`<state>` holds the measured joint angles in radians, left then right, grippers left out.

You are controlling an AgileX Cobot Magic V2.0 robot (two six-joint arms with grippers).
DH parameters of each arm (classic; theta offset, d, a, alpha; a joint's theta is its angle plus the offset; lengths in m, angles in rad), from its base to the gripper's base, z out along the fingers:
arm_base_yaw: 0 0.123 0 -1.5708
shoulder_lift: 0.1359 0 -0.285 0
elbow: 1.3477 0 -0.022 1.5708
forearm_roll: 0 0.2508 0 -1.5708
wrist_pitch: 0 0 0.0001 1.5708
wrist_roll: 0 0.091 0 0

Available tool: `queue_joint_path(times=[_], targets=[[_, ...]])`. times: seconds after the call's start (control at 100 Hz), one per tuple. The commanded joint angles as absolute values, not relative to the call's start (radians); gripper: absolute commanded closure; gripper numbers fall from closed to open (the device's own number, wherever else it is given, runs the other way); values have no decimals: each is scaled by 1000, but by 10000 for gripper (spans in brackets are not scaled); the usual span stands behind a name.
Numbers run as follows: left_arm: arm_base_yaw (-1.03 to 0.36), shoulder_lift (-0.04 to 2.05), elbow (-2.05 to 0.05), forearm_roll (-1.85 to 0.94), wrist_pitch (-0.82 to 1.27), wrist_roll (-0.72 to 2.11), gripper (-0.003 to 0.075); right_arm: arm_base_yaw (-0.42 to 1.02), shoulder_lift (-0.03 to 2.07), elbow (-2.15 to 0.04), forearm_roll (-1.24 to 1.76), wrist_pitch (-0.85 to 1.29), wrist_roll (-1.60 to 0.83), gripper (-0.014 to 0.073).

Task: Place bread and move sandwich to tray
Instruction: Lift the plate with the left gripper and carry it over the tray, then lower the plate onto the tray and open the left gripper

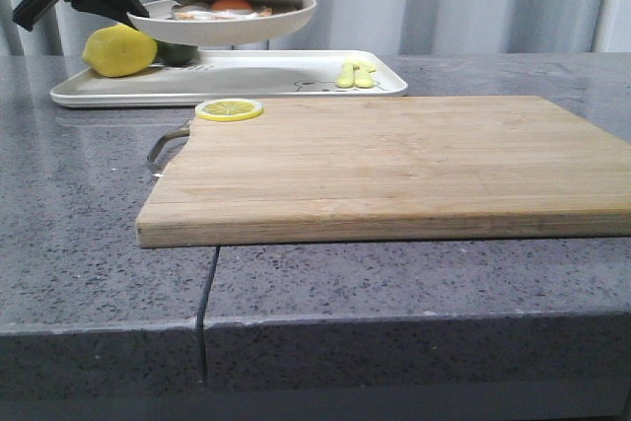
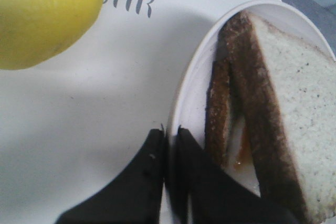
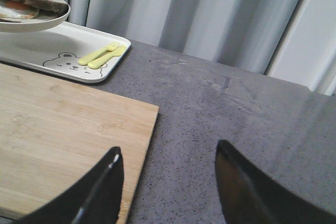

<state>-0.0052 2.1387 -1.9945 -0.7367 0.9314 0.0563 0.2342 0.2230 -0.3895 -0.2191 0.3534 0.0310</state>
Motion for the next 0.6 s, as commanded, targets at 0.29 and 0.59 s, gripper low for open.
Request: queue_joint_path(times=[0.29, 0.59], targets=[[-27, 2154, -2108, -800, 909, 33, 740, 227, 231, -414, -235, 287, 32, 190], [-30, 2180, -2108, -774, 887, 14, 740, 227, 231, -414, -235, 288, 32, 190]])
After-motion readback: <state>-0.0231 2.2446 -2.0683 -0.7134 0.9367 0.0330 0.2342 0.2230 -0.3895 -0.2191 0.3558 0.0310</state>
